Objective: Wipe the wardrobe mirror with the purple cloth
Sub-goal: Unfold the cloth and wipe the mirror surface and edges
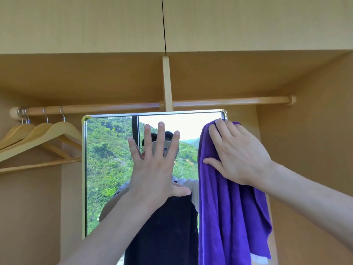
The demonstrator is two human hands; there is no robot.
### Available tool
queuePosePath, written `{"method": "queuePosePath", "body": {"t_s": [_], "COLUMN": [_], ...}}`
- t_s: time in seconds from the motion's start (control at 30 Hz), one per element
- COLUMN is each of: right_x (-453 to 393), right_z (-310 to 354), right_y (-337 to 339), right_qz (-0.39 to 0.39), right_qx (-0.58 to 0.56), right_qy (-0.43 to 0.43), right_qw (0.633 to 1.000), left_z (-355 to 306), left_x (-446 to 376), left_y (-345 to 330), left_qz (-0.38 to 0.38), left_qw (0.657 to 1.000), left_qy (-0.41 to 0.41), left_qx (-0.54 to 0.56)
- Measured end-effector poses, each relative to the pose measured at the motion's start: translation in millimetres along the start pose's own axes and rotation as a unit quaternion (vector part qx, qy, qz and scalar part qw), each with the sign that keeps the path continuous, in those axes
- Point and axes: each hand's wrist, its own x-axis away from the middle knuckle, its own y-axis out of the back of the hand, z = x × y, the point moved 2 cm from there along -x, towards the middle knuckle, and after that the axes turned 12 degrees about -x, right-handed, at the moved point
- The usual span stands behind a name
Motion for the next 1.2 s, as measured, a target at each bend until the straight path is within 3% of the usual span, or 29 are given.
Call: {"method": "queuePosePath", "body": {"t_s": [0.3,0.53,0.73,0.9,1.03,1.2], "right_x": [-8.5,9.4,-13.4,-11.6,2.2,-12.3], "right_z": [7.9,3.6,-0.6,40.7,24.1,9.0], "right_y": [-23.3,-38.7,-17.3,-34.5,-41.1,-31.8], "right_qz": [-0.083,-0.043,-0.066,-0.056,-0.043,-0.068], "right_qx": [-0.115,-0.108,-0.127,-0.194,-0.173,-0.188], "right_qy": [-0.050,0.102,-0.007,0.058,0.102,0.032], "right_qw": [0.989,0.988,0.990,0.978,0.979,0.979], "left_z": [-1.2,0.4,1.9,8.7,31.1,62.7], "left_x": [0.7,1.5,3.0,5.7,11.3,5.9], "left_y": [1.5,5.0,7.4,12.4,14.7,14.8], "left_qz": [0.003,0.011,0.015,0.016,-0.001,0.000], "left_qw": [1.000,1.000,1.000,1.000,1.000,0.999], "left_qy": [0.001,-0.002,0.001,-0.005,-0.020,-0.025], "left_qx": [0.010,0.014,0.009,0.002,-0.002,-0.039]}}
